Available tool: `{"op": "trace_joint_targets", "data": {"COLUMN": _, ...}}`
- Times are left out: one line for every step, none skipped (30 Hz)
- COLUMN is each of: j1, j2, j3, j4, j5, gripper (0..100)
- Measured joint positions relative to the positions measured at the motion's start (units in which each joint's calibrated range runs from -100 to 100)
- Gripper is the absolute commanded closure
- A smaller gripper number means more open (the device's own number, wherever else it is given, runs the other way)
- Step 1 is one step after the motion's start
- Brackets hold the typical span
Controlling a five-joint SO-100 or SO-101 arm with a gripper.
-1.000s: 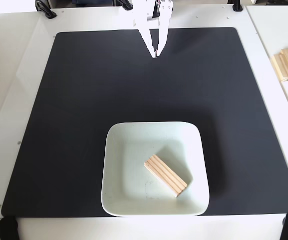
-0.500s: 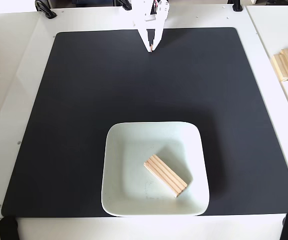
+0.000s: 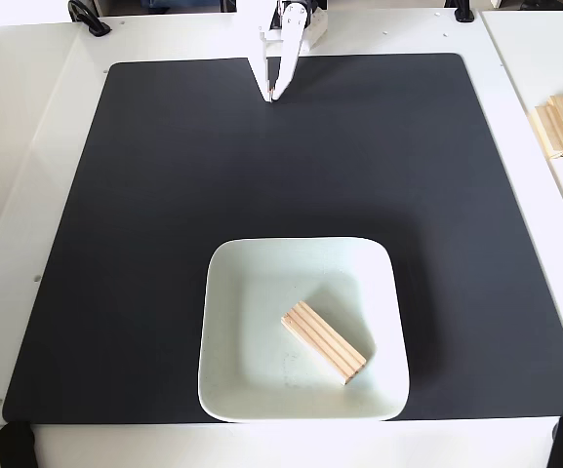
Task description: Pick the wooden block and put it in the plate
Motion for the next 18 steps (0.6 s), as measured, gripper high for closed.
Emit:
{"op": "trace_joint_targets", "data": {"j1": 0.2, "j2": 0.0, "j3": 0.0, "j4": 0.0, "j5": 0.0, "gripper": 99}}
{"op": "trace_joint_targets", "data": {"j1": 0.4, "j2": 0.0, "j3": 0.0, "j4": 0.0, "j5": 0.0, "gripper": 99}}
{"op": "trace_joint_targets", "data": {"j1": 0.5, "j2": 0.0, "j3": 0.0, "j4": 0.0, "j5": 0.0, "gripper": 99}}
{"op": "trace_joint_targets", "data": {"j1": 0.5, "j2": 0.0, "j3": 0.0, "j4": 0.0, "j5": 0.0, "gripper": 99}}
{"op": "trace_joint_targets", "data": {"j1": 0.5, "j2": 0.0, "j3": 0.0, "j4": 0.0, "j5": 0.0, "gripper": 99}}
{"op": "trace_joint_targets", "data": {"j1": 0.5, "j2": 0.0, "j3": 0.0, "j4": 0.0, "j5": 0.0, "gripper": 99}}
{"op": "trace_joint_targets", "data": {"j1": 0.4, "j2": 0.0, "j3": 0.0, "j4": 0.0, "j5": 0.0, "gripper": 99}}
{"op": "trace_joint_targets", "data": {"j1": 0.4, "j2": 0.0, "j3": 0.0, "j4": 0.0, "j5": 0.0, "gripper": 99}}
{"op": "trace_joint_targets", "data": {"j1": 0.4, "j2": 0.0, "j3": 0.0, "j4": 0.0, "j5": 0.0, "gripper": 99}}
{"op": "trace_joint_targets", "data": {"j1": 0.4, "j2": 0.0, "j3": 0.0, "j4": 0.0, "j5": 0.0, "gripper": 99}}
{"op": "trace_joint_targets", "data": {"j1": 0.4, "j2": 0.0, "j3": 0.0, "j4": 0.0, "j5": 0.0, "gripper": 99}}
{"op": "trace_joint_targets", "data": {"j1": 0.4, "j2": 0.0, "j3": 0.0, "j4": 0.0, "j5": 0.0, "gripper": 99}}
{"op": "trace_joint_targets", "data": {"j1": 0.4, "j2": 0.0, "j3": 0.0, "j4": 0.0, "j5": 0.0, "gripper": 99}}
{"op": "trace_joint_targets", "data": {"j1": 0.4, "j2": 0.0, "j3": 0.0, "j4": 0.0, "j5": 0.0, "gripper": 99}}
{"op": "trace_joint_targets", "data": {"j1": 0.4, "j2": 0.0, "j3": 0.0, "j4": 0.0, "j5": 0.0, "gripper": 99}}
{"op": "trace_joint_targets", "data": {"j1": 0.4, "j2": 0.0, "j3": 0.0, "j4": 0.0, "j5": 0.0, "gripper": 99}}
{"op": "trace_joint_targets", "data": {"j1": 0.4, "j2": 0.0, "j3": 0.0, "j4": 0.0, "j5": 0.0, "gripper": 99}}
{"op": "trace_joint_targets", "data": {"j1": 0.4, "j2": 0.0, "j3": 0.0, "j4": 0.0, "j5": 0.0, "gripper": 99}}
